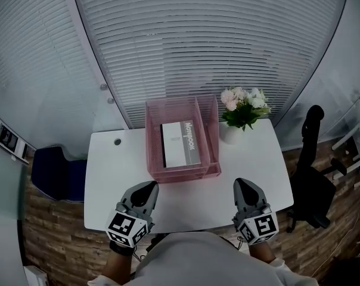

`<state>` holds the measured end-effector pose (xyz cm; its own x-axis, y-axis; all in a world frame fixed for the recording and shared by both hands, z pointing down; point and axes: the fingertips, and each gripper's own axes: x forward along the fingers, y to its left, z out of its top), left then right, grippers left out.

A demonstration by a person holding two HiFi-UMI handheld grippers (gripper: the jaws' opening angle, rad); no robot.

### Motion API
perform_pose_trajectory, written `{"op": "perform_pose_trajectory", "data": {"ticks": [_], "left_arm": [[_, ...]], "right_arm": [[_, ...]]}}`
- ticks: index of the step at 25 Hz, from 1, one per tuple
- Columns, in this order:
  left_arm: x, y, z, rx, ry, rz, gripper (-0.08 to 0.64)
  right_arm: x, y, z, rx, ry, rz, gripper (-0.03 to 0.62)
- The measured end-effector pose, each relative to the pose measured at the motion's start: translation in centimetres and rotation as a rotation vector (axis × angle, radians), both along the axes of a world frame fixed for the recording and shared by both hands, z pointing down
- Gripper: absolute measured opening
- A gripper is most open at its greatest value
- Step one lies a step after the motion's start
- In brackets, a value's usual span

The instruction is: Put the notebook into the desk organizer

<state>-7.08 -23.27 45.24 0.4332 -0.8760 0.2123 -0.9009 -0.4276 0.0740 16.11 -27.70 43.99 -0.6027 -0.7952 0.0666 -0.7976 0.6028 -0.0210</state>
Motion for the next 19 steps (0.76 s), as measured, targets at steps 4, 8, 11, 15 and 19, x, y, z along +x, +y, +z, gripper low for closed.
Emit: {"op": "perform_pose_trajectory", "data": {"ticks": [4, 8, 11, 15, 19], "left_arm": [[0.2, -0.5, 0.0, -0.001, -0.014, 0.014, 0.009], [0.0, -0.9, 0.4, -0.011, -0.026, 0.013, 0.009], [0.1, -1.0, 0.8, -0.023, -0.026, 0.014, 0.009], [0.3, -1.2, 1.2, -0.033, -0.030, 0.019, 0.009], [0.3, -1.6, 1.4, -0.031, -0.031, 0.020, 0.009]], "right_arm": [[-0.3, -0.3, 0.0, -0.003, -0.002, -0.001, 0.012], [-0.3, -0.6, 0.1, -0.002, -0.004, 0.001, 0.012], [-0.3, -0.7, 0.2, -0.004, -0.005, 0.001, 0.012], [-0.2, -1.0, 0.4, -0.004, -0.006, -0.001, 0.012], [-0.4, -1.3, 0.4, -0.003, -0.009, 0.000, 0.012]]}}
